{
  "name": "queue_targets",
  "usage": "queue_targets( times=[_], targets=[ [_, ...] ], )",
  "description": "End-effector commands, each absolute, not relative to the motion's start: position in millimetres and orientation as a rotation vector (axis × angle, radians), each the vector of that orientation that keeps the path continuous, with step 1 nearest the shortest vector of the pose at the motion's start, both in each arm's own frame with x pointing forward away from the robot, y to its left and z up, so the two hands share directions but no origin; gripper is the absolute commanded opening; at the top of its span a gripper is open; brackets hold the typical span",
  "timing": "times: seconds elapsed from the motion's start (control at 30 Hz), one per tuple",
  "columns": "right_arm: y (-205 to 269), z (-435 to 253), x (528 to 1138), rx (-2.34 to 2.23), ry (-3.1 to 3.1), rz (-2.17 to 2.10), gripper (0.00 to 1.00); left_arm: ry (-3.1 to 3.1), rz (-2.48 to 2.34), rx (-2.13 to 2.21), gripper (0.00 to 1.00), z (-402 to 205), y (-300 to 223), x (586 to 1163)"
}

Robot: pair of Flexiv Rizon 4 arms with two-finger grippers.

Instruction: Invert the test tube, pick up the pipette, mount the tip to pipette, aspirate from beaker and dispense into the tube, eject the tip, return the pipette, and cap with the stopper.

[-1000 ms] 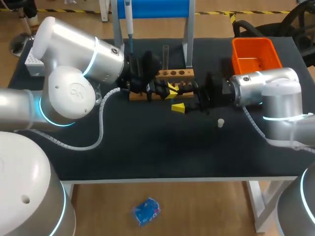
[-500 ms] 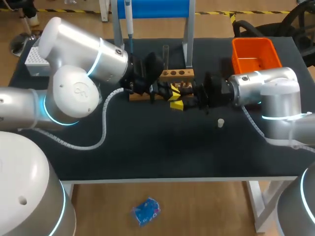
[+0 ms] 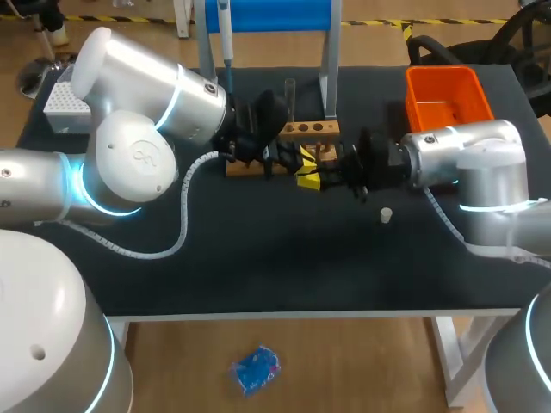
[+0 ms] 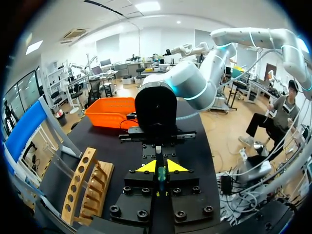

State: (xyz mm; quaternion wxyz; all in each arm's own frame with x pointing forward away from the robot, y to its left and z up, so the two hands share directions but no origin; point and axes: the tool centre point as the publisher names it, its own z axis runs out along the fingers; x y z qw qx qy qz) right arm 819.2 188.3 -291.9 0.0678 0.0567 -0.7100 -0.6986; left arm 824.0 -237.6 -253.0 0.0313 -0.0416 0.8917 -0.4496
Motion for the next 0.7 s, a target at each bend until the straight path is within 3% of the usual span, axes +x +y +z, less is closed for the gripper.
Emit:
queue_targets(
  times=[0.03,0.37,0.7],
  targets=[
    [188.7,-292.4,819.6,0.174,-2.14,-2.1,0.0,2.715,-1.377,-0.125,1.0,-246.5,-236.8,820.8],
    [173.2,-302.6,802.2,0.138,-2.154,-2.07,0.0,2.594,-1.278,-0.197,1.0,-199.6,-206.7,848.8],
    [136.5,-298.7,778.4,0.108,-2.201,-2.081,0.0,2.525,-1.184,-0.366,1.0,-195.3,-166.2,889.8]
  ],
)
